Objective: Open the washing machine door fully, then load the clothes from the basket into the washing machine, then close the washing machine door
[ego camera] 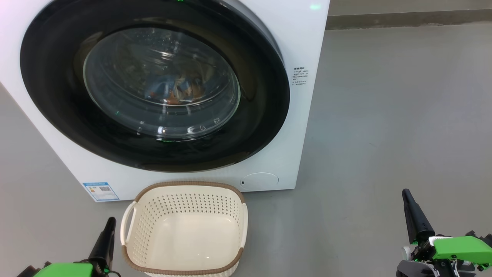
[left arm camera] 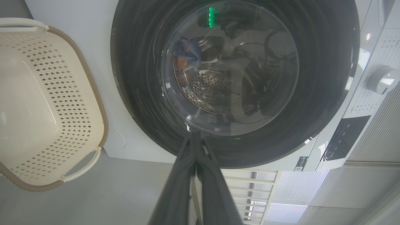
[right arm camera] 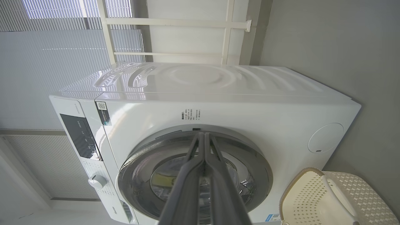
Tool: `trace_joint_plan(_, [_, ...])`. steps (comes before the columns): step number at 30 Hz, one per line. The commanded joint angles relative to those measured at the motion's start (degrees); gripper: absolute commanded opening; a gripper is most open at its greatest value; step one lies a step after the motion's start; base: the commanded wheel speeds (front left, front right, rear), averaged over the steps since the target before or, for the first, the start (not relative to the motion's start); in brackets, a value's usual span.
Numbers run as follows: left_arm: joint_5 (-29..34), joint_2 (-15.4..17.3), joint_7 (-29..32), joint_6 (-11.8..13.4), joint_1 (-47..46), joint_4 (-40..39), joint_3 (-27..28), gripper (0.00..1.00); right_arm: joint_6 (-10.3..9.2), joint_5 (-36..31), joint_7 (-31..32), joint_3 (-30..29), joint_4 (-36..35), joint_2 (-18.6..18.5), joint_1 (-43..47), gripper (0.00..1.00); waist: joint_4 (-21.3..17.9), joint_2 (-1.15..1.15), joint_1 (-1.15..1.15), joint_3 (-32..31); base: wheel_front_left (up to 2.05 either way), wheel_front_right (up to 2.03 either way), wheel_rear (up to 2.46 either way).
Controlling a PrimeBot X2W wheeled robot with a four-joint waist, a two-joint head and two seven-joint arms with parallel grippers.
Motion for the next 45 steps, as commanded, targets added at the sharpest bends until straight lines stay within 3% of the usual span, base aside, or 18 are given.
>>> trace_joint_plan(1, [-0.2, 0.7, 0.3, -0.2, -2.4, -1.7, 2.0, 0.00, 0.09, 0.1, 0.5, 1.2, -1.7, -0.1, -0.4, 0.00, 0.0, 0.00, 0.00, 0.0, 0.00, 0.00, 0.00])
trace_joint_plan(45, [-0.1, 0.7, 0.4, -0.2, -2.4, -1.7, 2.2, 0.00, 0.09, 0.1, 0.5, 1.2, -1.7, 0.0, -0.5, 0.00, 0.0, 0.00, 0.00, 0.0, 0.00, 0.00, 0.00])
